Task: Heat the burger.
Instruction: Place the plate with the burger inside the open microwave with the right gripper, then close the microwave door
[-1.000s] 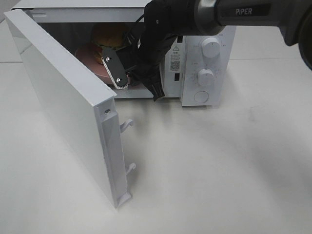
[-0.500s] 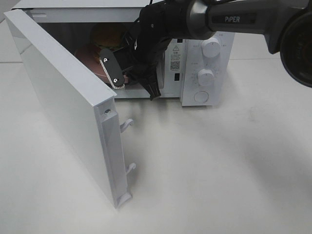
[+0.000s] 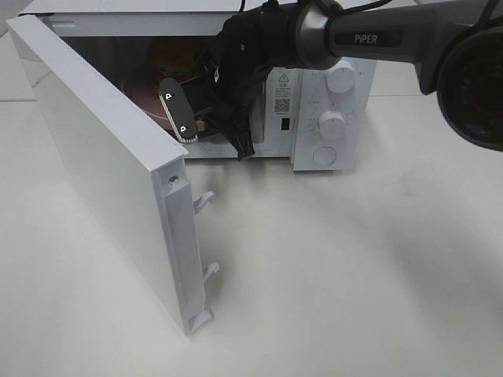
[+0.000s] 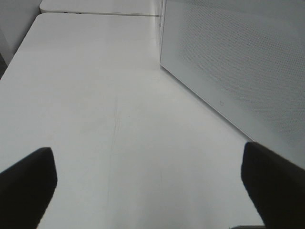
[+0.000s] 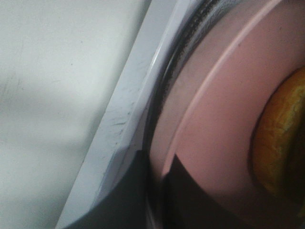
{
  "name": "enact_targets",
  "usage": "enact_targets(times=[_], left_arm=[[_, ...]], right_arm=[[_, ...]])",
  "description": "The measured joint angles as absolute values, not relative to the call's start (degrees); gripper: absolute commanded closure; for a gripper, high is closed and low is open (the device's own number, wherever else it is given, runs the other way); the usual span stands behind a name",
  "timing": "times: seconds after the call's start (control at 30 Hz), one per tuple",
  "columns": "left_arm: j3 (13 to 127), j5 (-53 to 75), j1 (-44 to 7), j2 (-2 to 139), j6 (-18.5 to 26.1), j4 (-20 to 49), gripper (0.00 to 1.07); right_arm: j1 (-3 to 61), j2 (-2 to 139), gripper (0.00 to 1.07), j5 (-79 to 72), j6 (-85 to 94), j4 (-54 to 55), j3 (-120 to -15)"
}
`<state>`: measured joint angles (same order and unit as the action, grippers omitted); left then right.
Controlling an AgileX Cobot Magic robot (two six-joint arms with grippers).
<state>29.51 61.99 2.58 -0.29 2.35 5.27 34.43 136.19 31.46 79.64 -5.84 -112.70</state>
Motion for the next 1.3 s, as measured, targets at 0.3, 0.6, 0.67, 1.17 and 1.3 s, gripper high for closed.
enact_targets(times=[0.3,0.6,0.67,1.17,1.3], left_arm=[[29.51,61.99,2.58,-0.29,2.35,5.27,0.09],[29.51,61.99,2.58,-0.29,2.35,5.27,0.09],[29.51,61.99,2.58,-0.29,2.35,5.27,0.09],[29.51,61.99,2.58,-0.29,2.35,5.27,0.09],[29.51,61.99,2.58,-0.29,2.35,5.27,0.09]], right_arm=[[34.32,137.62,1.06,31.28,78.09,-5.96,-114.19],[33.98,137.91,0.97,30.37,77.75,-6.25,-114.36],[33.92,137.91,0.94,30.02,77.75,-6.25,-114.36],[33.75,134.82,0.41,24.06,77.69,-2.81,-109.21],[33.75,131.72,0.37,22.23,77.69,-1.95,-105.14]])
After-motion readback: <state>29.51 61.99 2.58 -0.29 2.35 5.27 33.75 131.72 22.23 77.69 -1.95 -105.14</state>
